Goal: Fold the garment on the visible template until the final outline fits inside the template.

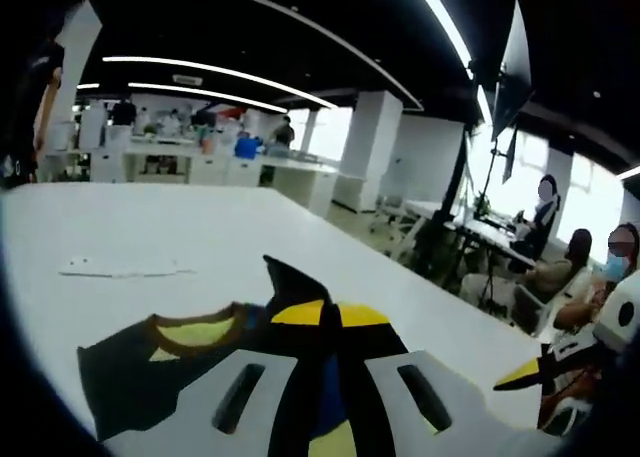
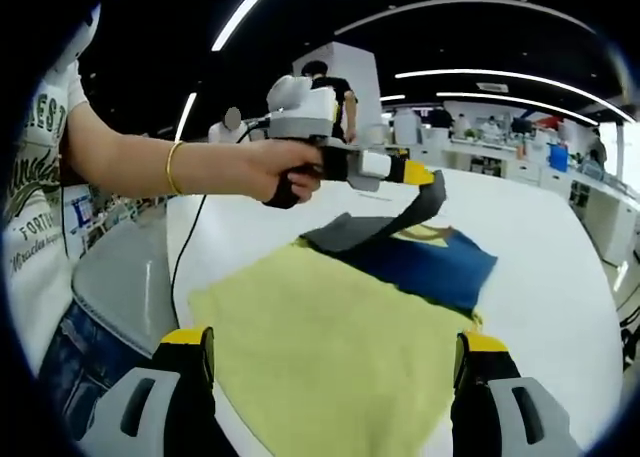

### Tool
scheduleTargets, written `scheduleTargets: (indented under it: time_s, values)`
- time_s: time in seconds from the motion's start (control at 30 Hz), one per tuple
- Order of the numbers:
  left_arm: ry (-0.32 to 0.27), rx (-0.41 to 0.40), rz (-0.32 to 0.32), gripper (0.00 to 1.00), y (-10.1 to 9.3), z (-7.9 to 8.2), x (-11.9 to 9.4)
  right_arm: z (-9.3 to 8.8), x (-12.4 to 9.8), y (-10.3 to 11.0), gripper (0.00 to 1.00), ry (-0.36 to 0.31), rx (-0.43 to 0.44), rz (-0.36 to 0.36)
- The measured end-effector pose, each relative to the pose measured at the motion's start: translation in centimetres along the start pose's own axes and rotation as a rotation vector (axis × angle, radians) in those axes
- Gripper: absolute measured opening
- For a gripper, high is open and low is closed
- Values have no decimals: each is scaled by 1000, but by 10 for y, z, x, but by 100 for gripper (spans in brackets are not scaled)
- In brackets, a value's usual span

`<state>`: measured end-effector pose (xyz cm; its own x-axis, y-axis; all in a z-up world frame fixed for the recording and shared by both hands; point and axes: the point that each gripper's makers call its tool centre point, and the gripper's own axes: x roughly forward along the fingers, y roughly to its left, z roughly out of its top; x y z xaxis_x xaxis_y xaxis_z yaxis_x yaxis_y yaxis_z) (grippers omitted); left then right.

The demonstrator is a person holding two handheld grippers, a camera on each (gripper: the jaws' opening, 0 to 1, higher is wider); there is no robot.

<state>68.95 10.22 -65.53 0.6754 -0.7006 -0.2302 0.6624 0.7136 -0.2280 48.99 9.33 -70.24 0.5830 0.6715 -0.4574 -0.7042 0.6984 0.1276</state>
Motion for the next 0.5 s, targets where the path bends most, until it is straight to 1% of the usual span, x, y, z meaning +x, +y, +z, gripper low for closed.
scheduleTargets:
  time_s: [0.07,0.13,0.17,0.2,0.23,0.27,0.33,0.4,0.43,0.5]
  values:
    - [17,12,-7,0,-5,-7,6,-1,-1,0,99,2,1,-1]
    - [41,1,-14,0,-8,-16,11,-3,-2,-1,99,5,3,-5]
    - [63,17,-2,0,-8,-23,13,-4,-3,-2,99,8,3,-8]
    - [93,67,17,0,-4,-29,14,-5,-4,-3,99,12,3,-11]
    - [109,90,25,0,-3,-33,15,-6,-5,-3,99,12,3,-12]
    - [111,78,12,1,-8,-37,18,-7,-6,-4,99,14,6,-15]
    - [122,61,6,1,-9,-43,21,-8,-8,-5,99,15,11,-21]
    - [139,71,-9,1,-14,-50,24,-10,-9,-6,99,18,15,-25]
    - [148,64,-25,1,-17,-54,26,-10,-10,-6,99,19,15,-25]
    - [177,15,-71,3,-27,-64,28,-11,-10,-6,99,19,19,-27]
